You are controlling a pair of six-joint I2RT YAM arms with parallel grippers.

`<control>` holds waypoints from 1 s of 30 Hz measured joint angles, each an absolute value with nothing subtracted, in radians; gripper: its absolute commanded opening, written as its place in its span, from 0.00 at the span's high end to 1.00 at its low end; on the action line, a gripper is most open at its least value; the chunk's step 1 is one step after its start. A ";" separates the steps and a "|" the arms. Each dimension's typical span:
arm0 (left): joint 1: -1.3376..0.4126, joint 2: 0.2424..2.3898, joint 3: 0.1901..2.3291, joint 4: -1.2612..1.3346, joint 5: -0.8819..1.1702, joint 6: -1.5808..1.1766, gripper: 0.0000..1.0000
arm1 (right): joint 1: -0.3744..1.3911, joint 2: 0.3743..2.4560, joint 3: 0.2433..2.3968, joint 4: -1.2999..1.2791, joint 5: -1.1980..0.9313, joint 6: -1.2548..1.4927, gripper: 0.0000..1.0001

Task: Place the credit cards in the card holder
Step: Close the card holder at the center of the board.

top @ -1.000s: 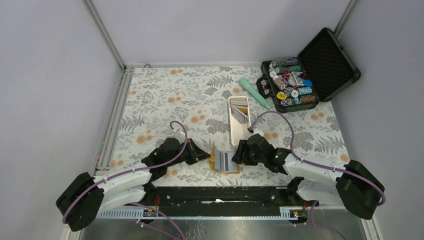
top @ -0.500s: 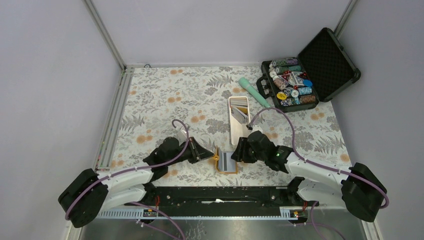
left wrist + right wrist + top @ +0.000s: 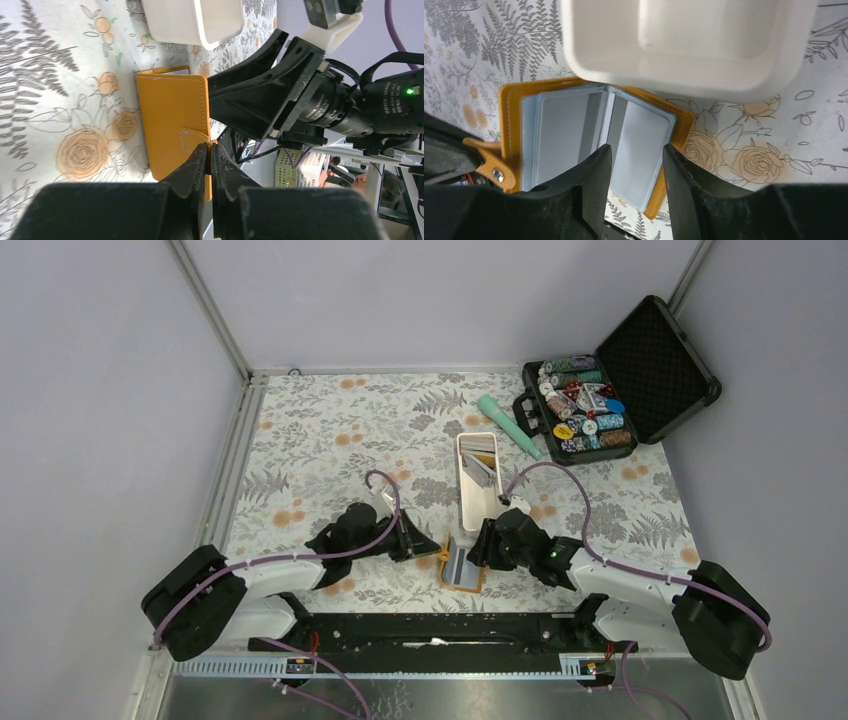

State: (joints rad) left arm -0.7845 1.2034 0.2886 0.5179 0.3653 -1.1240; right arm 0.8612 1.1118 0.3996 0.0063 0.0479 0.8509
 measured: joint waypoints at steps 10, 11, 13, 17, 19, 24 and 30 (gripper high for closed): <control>-0.814 1.249 0.374 0.485 0.374 -1.084 0.99 | 0.861 1.066 0.362 -0.033 0.072 0.876 0.47; -0.815 1.249 0.383 0.472 0.374 -1.076 0.99 | 0.861 1.058 0.357 -0.037 0.073 0.879 0.47; -0.818 1.249 0.404 0.440 0.374 -1.058 0.99 | 0.861 1.038 0.344 -0.047 0.087 0.886 0.46; -0.835 1.253 0.448 0.385 0.374 -1.019 0.99 | 0.861 0.989 0.317 -0.064 0.107 0.896 0.47; -0.841 1.260 0.464 0.371 0.374 -1.009 1.00 | 0.861 0.978 0.314 -0.075 0.114 0.898 0.47; -0.851 1.272 0.478 0.332 0.365 -0.989 1.00 | 0.861 0.939 0.314 -0.136 0.160 0.899 0.45; -0.851 1.266 0.479 0.274 0.340 -0.962 0.99 | 0.861 0.828 0.314 -0.198 0.211 0.899 0.42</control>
State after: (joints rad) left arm -0.8509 1.2655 0.4793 0.2741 0.3397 -0.9619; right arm 0.8612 0.8280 0.3138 -0.1982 0.2111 0.8986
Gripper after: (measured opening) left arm 0.075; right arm 0.572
